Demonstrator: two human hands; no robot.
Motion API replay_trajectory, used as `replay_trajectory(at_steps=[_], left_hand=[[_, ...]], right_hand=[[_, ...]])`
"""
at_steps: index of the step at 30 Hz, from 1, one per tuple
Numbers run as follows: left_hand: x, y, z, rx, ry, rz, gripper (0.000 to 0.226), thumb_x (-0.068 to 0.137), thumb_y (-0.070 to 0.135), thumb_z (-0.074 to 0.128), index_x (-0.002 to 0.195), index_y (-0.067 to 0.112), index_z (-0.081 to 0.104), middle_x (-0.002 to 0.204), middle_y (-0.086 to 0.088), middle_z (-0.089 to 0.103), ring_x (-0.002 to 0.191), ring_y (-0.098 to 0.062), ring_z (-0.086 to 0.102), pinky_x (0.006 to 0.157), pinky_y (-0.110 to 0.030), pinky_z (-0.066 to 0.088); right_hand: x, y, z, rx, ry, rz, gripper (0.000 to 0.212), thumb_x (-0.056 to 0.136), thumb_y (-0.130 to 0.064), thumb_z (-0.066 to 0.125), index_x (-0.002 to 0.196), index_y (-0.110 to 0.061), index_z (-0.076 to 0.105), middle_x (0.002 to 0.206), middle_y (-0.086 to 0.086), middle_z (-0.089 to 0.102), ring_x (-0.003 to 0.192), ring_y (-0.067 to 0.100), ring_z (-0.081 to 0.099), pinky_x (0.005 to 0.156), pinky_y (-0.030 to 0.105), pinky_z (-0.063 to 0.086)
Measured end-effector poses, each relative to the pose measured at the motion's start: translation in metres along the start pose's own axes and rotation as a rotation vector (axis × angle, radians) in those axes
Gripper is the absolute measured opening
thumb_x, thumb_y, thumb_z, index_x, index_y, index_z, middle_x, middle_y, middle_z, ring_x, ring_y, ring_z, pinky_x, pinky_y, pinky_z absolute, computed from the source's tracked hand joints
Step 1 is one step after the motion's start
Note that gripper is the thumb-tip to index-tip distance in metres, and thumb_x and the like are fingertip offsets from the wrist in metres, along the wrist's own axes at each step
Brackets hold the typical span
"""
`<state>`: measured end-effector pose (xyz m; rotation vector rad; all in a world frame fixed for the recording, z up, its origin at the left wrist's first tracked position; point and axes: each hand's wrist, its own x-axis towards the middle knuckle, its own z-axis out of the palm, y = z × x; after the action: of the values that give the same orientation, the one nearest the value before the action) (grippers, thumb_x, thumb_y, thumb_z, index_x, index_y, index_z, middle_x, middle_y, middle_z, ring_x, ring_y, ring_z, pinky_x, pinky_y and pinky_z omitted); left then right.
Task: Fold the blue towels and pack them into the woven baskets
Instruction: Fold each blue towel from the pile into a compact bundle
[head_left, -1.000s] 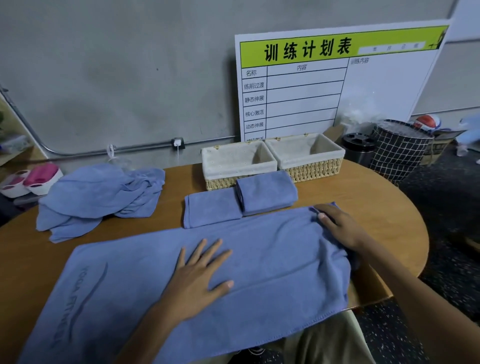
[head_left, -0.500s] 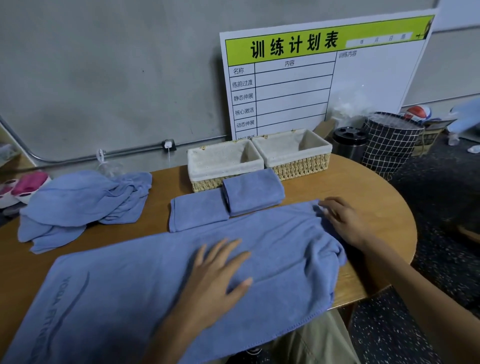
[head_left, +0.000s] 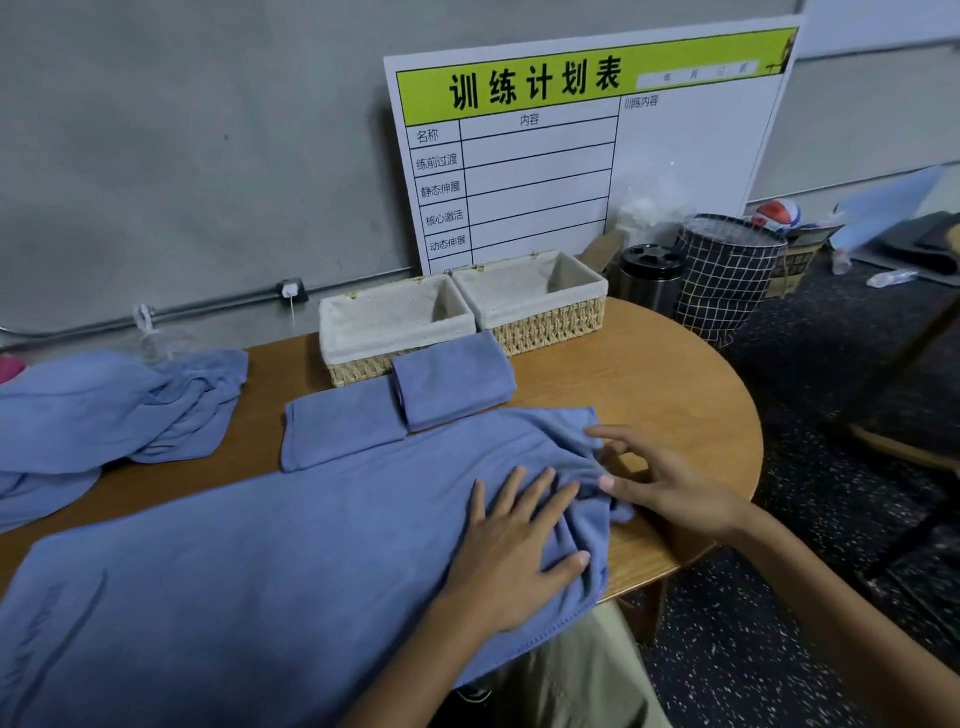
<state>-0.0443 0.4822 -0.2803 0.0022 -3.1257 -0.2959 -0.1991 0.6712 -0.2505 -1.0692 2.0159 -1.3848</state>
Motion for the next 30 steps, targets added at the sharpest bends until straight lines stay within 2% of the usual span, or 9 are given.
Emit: replay_trajectory(at_steps=[2,4,8,13,16,20,25,28,30], left_hand=[[0.000,0.001,-0.001,-0.025,-0.007,-0.012,0.086,0.079,0.082,0.000,0.157,0.044,-0.005,0.166,0.019,-0.006,0.154,-0.014,-0.011,0.121,-0.056,-0.005],[-0.001,0.000,-0.001,-0.034,0.000,-0.013,0.088,0.078,0.084,0.002,0.156,0.044,-0.009,0.166,0.021,-0.006,0.154,-0.013,-0.010,0.122,-0.055,-0.004],[0.000,0.000,-0.001,-0.069,-0.005,-0.020,0.090,0.076,0.085,0.005,0.153,0.045,-0.018,0.165,0.022,-0.006,0.154,-0.012,-0.011,0.122,-0.054,-0.006],[0.000,-0.002,0.000,-0.073,0.015,-0.016,0.085,0.087,0.081,0.020,0.152,0.045,-0.021,0.165,0.024,-0.006,0.154,-0.011,-0.010,0.122,-0.053,-0.008],[0.000,-0.002,0.003,-0.059,0.016,-0.014,0.088,0.085,0.081,0.023,0.152,0.045,-0.020,0.165,0.023,-0.006,0.154,-0.012,-0.012,0.122,-0.055,-0.008],[-0.001,0.000,0.001,0.006,-0.042,-0.011,0.092,0.079,0.090,0.011,0.157,0.043,-0.002,0.165,0.020,-0.017,0.152,-0.015,-0.020,0.119,-0.058,-0.014],[0.000,0.002,0.000,0.022,-0.085,-0.012,0.090,0.083,0.084,0.032,0.157,0.044,-0.001,0.164,0.017,-0.021,0.151,-0.018,-0.025,0.117,-0.061,-0.016],[0.004,0.007,-0.001,0.009,-0.094,-0.021,0.092,0.082,0.083,0.035,0.157,0.044,0.001,0.165,0.015,-0.019,0.151,-0.020,-0.025,0.116,-0.062,-0.017],[0.010,0.012,-0.002,0.008,-0.090,-0.017,0.091,0.083,0.083,0.036,0.157,0.043,0.003,0.166,0.013,-0.017,0.152,-0.022,-0.022,0.116,-0.063,-0.016]], right_hand=[[0.000,0.002,0.001,0.012,-0.028,-0.029,0.056,0.090,-0.018,0.069,0.141,-0.025,0.049,0.119,0.005,0.052,0.110,0.003,0.059,0.087,0.023,0.053],[0.002,0.003,0.001,0.134,0.005,-0.050,0.056,0.087,-0.011,0.072,0.138,-0.023,0.052,0.113,0.005,0.054,0.100,0.016,0.065,0.083,0.032,0.057],[0.009,-0.004,-0.009,0.311,0.219,-0.064,0.050,0.083,-0.001,0.071,0.129,-0.016,0.059,0.104,0.005,0.053,0.083,0.018,0.058,0.072,0.033,0.055],[0.014,-0.010,-0.029,0.184,0.343,-0.132,0.039,0.085,0.011,0.067,0.116,-0.012,0.066,0.093,0.003,0.052,0.063,0.015,0.040,0.059,0.018,0.043],[0.018,-0.006,-0.045,-0.034,0.247,-0.117,0.035,0.084,0.006,0.071,0.111,-0.016,0.068,0.089,0.005,0.055,0.072,0.013,0.049,0.060,0.018,0.043],[0.022,0.009,-0.040,-0.209,0.139,-0.070,0.027,0.085,-0.006,0.076,0.107,-0.020,0.068,0.096,0.008,0.065,0.085,0.003,0.058,0.066,0.011,0.043],[0.023,0.019,-0.043,-0.343,0.015,0.015,0.029,0.083,-0.017,0.080,0.107,-0.029,0.068,0.098,0.001,0.067,0.089,0.005,0.061,0.077,0.020,0.047],[0.035,0.013,-0.043,-0.582,0.227,-0.012,0.020,0.084,-0.021,0.077,0.097,-0.033,0.069,0.096,-0.007,0.063,0.077,0.006,0.061,0.068,0.028,0.044],[0.051,0.006,-0.024,-0.655,0.326,-0.115,0.013,0.088,-0.024,0.071,0.101,-0.029,0.069,0.104,-0.005,0.060,0.082,0.013,0.061,0.070,0.033,0.046]])
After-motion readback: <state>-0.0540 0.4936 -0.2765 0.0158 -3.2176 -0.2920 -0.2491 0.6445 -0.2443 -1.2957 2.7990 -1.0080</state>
